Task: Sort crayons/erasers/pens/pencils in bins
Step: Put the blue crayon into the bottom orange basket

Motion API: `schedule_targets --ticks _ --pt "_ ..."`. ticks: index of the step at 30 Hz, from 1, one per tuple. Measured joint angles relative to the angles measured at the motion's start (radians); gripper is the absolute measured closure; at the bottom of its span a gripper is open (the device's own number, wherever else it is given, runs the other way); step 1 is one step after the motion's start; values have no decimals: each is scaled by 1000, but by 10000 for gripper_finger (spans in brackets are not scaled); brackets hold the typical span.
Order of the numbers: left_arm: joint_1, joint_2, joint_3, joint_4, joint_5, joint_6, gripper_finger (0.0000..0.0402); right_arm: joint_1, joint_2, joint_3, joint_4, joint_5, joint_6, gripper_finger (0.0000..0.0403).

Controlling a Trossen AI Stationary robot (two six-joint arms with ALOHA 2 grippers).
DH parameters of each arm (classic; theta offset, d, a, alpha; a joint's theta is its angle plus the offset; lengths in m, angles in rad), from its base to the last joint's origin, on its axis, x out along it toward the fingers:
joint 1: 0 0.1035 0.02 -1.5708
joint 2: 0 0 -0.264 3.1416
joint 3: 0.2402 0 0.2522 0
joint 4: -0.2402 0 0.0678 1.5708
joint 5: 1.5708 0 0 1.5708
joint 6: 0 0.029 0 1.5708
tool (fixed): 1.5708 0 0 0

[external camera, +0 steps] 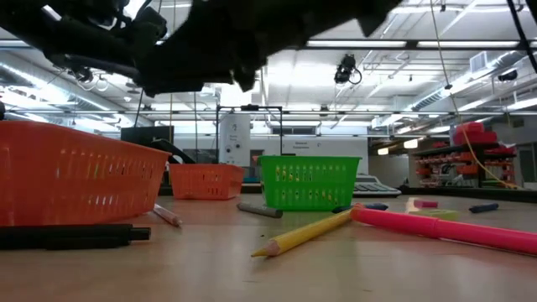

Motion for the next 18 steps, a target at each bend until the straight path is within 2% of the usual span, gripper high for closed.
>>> schedule_targets --ticks 6,8,18 --pt "-26 0 0 -25 1 23 294 -28 99 166 -156 -101 20 364" --pt "-26 0 0 -26 0 27 294 -32 106 177 -209 -106 30 363" --pt "-20 0 0 -25 0 61 294 -37 116 182 -199 -110 63 361"
